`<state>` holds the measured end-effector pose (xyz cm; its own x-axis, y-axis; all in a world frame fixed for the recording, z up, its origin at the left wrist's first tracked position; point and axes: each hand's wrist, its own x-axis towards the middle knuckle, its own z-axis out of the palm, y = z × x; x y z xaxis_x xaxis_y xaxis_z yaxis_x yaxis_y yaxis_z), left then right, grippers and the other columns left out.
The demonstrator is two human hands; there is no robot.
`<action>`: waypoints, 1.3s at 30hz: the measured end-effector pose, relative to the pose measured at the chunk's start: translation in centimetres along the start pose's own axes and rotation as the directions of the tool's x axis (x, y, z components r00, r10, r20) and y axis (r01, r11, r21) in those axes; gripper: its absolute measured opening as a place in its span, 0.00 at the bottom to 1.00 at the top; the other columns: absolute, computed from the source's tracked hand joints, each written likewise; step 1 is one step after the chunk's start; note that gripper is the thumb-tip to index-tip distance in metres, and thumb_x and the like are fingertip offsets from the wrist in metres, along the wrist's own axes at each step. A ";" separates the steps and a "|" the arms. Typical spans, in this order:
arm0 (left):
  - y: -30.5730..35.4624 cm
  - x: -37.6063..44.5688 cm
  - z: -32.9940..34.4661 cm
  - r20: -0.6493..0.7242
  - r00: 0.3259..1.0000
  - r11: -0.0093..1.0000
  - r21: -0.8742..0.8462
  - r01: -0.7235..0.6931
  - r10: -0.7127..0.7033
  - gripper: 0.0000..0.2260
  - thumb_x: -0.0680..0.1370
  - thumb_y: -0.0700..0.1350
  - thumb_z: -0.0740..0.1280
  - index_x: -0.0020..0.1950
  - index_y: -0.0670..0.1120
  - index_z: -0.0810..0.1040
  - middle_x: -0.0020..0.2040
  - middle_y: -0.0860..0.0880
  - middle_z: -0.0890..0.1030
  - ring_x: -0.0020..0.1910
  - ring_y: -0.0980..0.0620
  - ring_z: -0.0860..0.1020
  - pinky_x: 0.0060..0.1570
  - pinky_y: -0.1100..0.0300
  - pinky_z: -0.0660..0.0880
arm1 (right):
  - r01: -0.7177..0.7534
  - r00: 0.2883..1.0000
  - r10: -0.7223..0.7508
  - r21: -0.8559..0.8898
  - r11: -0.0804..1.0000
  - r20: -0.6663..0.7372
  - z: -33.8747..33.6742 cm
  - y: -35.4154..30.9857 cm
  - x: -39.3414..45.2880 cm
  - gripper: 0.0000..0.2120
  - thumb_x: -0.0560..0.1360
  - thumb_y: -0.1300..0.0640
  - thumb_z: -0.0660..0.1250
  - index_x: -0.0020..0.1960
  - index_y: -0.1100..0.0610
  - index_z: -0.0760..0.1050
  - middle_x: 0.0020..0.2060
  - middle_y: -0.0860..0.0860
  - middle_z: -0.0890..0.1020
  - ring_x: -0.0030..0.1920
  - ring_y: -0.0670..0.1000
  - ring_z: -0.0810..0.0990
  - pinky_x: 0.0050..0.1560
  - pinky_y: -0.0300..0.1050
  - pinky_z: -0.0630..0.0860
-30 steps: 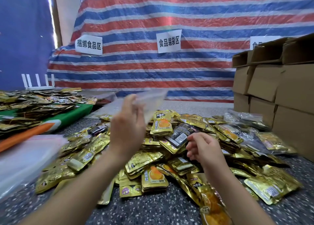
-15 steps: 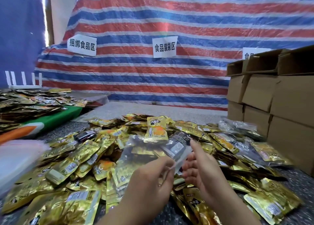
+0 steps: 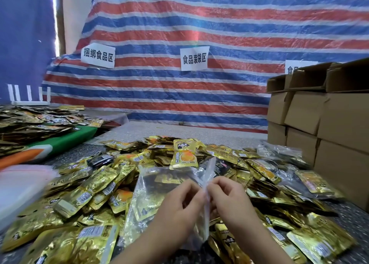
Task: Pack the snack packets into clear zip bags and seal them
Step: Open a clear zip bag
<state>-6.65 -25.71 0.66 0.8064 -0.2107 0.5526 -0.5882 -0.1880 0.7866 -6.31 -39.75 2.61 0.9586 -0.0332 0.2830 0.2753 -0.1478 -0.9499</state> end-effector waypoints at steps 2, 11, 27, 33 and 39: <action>-0.3 -0.1 -0.1 0.045 0.997 0.992 0.112 -0.061 0.056 0.07 0.77 0.51 0.63 0.40 0.51 0.73 0.35 0.54 0.75 0.33 0.60 0.71 0.35 0.65 0.68 | 0.003 0.999 -0.002 -0.027 1.000 0.044 0.1 0.0 -0.1 0.12 0.79 0.62 0.63 0.37 0.62 0.76 0.25 0.50 0.76 0.25 0.46 0.75 0.26 0.39 0.71; -1.0 -0.4 -0.3 -0.006 0.978 0.873 0.452 -0.181 0.206 0.08 0.77 0.54 0.61 0.40 0.55 0.68 0.36 0.58 0.70 0.37 0.58 0.71 0.34 0.62 0.67 | 0.192 0.981 -0.193 -0.180 0.965 0.015 0.4 0.1 -0.6 0.12 0.79 0.60 0.66 0.39 0.55 0.83 0.34 0.53 0.84 0.35 0.53 0.81 0.39 0.54 0.79; -0.5 0.3 -1.2 0.006 0.982 0.950 0.252 -0.183 0.187 0.09 0.77 0.50 0.67 0.38 0.52 0.78 0.33 0.57 0.75 0.32 0.59 0.72 0.32 0.69 0.64 | 0.114 0.987 -0.124 0.103 0.988 0.098 -0.4 -0.5 -0.6 0.10 0.76 0.61 0.70 0.37 0.56 0.83 0.30 0.53 0.81 0.32 0.47 0.77 0.34 0.40 0.74; -0.4 1.2 -2.5 -0.215 0.970 0.988 0.086 0.132 -0.111 0.17 0.82 0.46 0.62 0.33 0.49 0.76 0.26 0.56 0.76 0.24 0.61 0.69 0.26 0.69 0.65 | 0.001 0.961 0.063 0.233 0.972 -0.268 -2.6 -0.2 0.4 0.09 0.77 0.61 0.68 0.38 0.61 0.77 0.28 0.54 0.77 0.29 0.50 0.72 0.34 0.47 0.70; -0.5 0.4 -2.1 -0.183 0.981 0.966 0.256 -0.021 0.069 0.15 0.81 0.45 0.64 0.64 0.61 0.72 0.34 0.56 0.78 0.28 0.58 0.72 0.28 0.65 0.69 | 0.002 0.964 -0.011 -0.035 0.999 -0.264 -1.9 0.3 0.0 0.09 0.77 0.60 0.65 0.40 0.64 0.75 0.26 0.53 0.78 0.24 0.50 0.77 0.29 0.46 0.75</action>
<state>-5.90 -23.65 1.04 0.7613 -0.0439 0.6470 -0.6008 -0.4231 0.6782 -6.37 -41.69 2.54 0.9021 -0.2913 0.3184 0.2745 -0.1820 -0.9442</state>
